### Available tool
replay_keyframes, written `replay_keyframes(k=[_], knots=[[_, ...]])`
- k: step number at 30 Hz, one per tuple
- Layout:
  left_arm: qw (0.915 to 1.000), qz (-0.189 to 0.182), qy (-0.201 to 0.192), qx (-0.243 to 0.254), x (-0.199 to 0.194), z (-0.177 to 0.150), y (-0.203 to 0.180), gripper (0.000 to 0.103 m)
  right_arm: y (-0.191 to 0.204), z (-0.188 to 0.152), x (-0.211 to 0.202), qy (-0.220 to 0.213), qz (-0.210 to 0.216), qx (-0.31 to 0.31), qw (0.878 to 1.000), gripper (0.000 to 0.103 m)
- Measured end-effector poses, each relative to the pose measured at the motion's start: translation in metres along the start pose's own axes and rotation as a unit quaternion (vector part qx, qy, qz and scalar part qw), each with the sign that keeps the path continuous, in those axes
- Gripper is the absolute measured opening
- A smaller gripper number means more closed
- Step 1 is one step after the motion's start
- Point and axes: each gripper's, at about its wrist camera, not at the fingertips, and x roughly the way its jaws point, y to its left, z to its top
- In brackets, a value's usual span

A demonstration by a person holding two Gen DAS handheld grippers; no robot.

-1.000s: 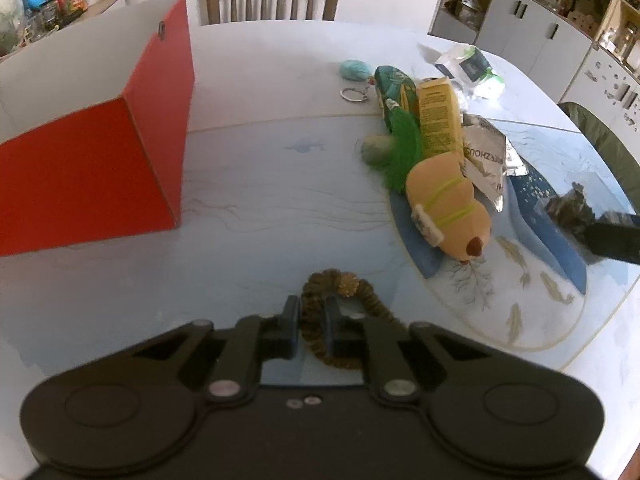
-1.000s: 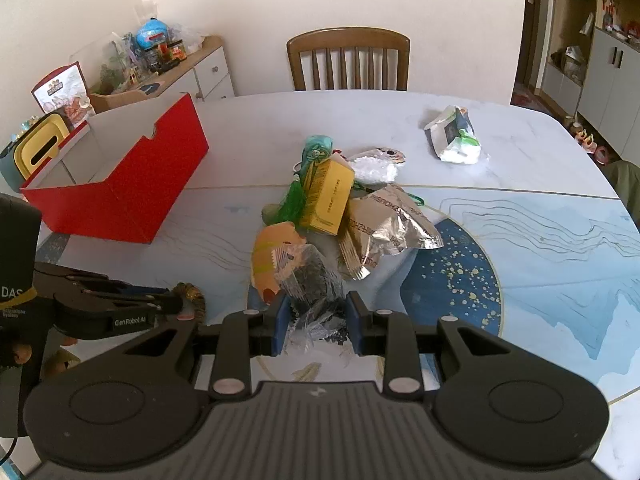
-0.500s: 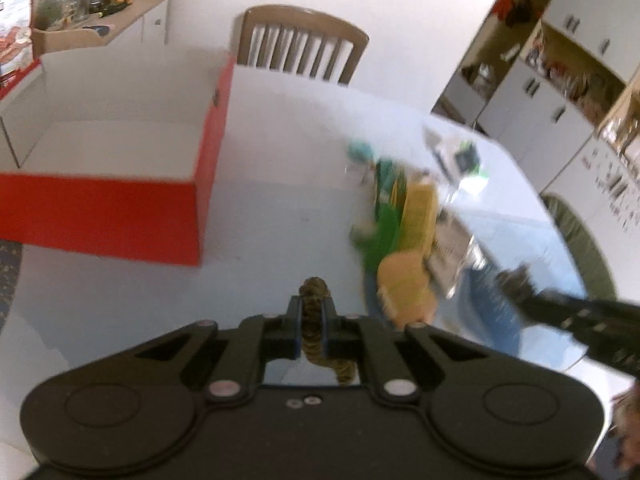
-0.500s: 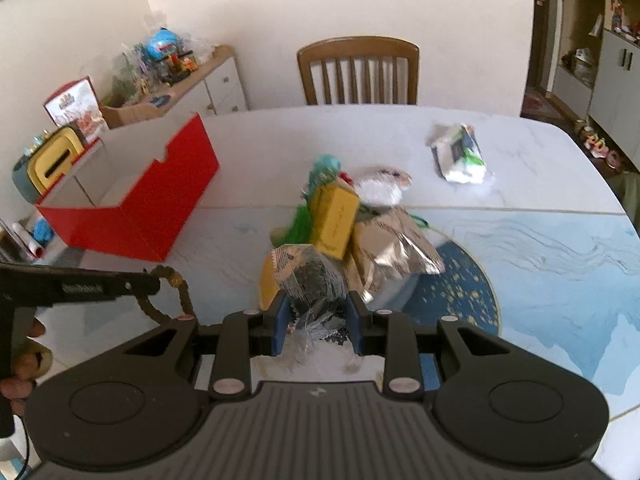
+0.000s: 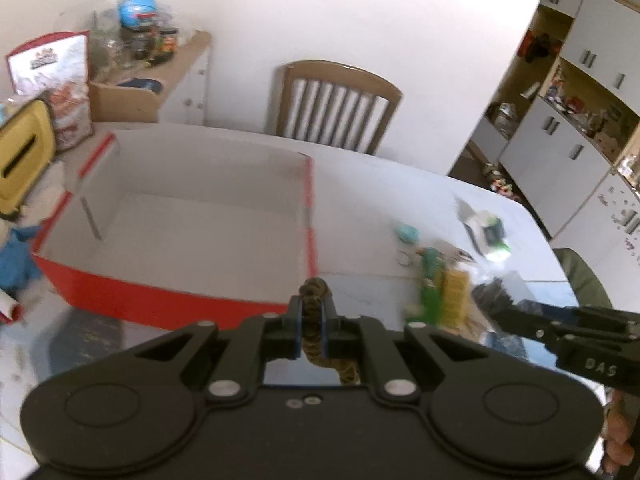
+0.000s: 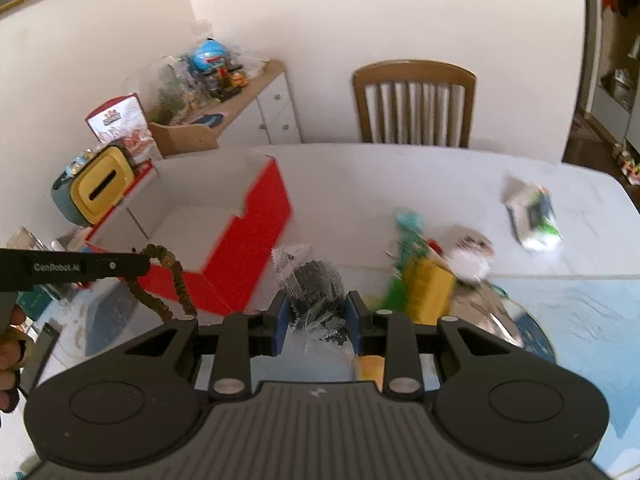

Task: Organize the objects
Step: 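Carry the bracelet with left tool while right tool carries the bag toward the red box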

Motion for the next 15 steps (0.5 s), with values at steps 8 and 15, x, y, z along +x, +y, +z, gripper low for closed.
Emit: replay_keyframes(k=[8, 15], knots=[[0.9996, 0.024, 0.015, 0.002, -0.003, 0.032, 0.051, 0.006, 0.068, 0.032, 0.032, 0.002, 0.019, -0.012, 1.0, 0.03], [0.9994, 0.031, 0.011, 0.009, 0.003, 0.059, 0.091, 0.006, 0.121, 0.053, 0.066, 0.002, 0.024, -0.025, 0.999, 0.03]])
